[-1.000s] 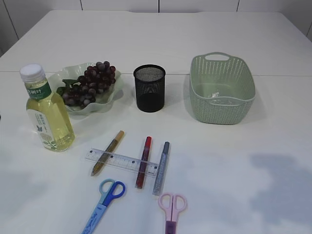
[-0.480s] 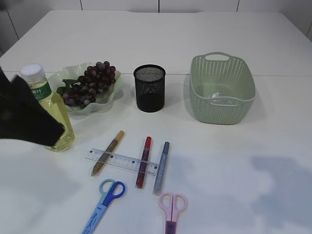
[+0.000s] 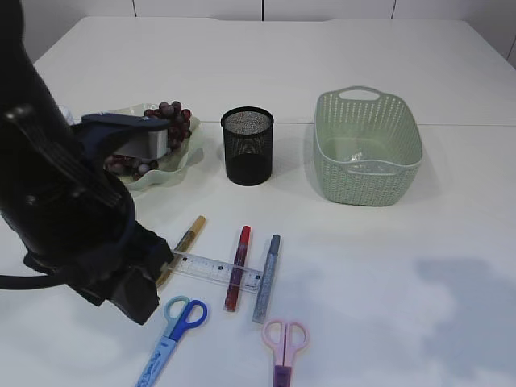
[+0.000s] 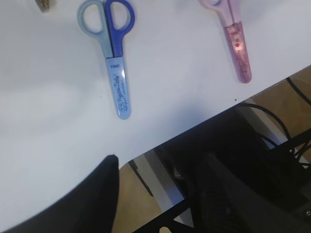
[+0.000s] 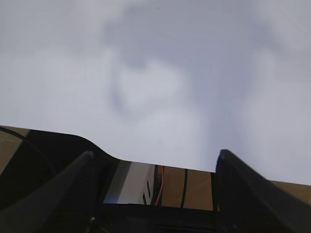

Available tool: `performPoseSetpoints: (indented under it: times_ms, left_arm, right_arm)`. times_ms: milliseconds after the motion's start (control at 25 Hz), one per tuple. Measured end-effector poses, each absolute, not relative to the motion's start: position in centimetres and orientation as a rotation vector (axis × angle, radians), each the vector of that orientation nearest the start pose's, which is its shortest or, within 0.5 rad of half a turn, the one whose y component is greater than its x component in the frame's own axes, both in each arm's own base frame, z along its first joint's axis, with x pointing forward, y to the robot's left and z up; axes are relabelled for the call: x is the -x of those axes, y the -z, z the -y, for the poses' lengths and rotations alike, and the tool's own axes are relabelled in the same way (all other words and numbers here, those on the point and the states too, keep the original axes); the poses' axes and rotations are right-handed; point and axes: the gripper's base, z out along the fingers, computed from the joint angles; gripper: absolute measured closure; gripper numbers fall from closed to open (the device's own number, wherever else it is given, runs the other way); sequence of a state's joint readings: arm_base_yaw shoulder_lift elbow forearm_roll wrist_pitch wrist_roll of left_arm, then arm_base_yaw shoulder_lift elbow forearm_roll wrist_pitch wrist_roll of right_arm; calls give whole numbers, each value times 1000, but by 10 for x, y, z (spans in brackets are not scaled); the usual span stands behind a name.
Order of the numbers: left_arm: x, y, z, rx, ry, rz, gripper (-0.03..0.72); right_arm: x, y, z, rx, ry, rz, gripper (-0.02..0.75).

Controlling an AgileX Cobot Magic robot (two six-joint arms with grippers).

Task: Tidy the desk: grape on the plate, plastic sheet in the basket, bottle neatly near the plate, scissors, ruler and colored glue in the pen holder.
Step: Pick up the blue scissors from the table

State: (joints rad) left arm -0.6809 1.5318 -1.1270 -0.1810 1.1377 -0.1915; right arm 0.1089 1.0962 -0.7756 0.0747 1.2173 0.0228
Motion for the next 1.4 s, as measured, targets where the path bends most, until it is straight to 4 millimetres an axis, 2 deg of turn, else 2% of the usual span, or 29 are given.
performPoseSetpoints:
  times_ms: [520, 840, 1080, 1400]
  left_arm:
    - [-237, -199, 210, -558, 232, -3132, 304]
    - [-245, -176, 216, -528, 207, -3154, 305]
    - [-249, -159, 215, -534, 124, -3184, 305]
    - [-255, -154, 216, -536, 112, -3135, 317]
  right_arm:
    - [-164, -265, -24, 133, -116, -3020, 155]
    - [-164, -265, -24, 133, -116, -3020, 155]
    - [-163, -265, -26, 146, -150, -3019, 155]
    - [-163, -265, -28, 153, -172, -3018, 155]
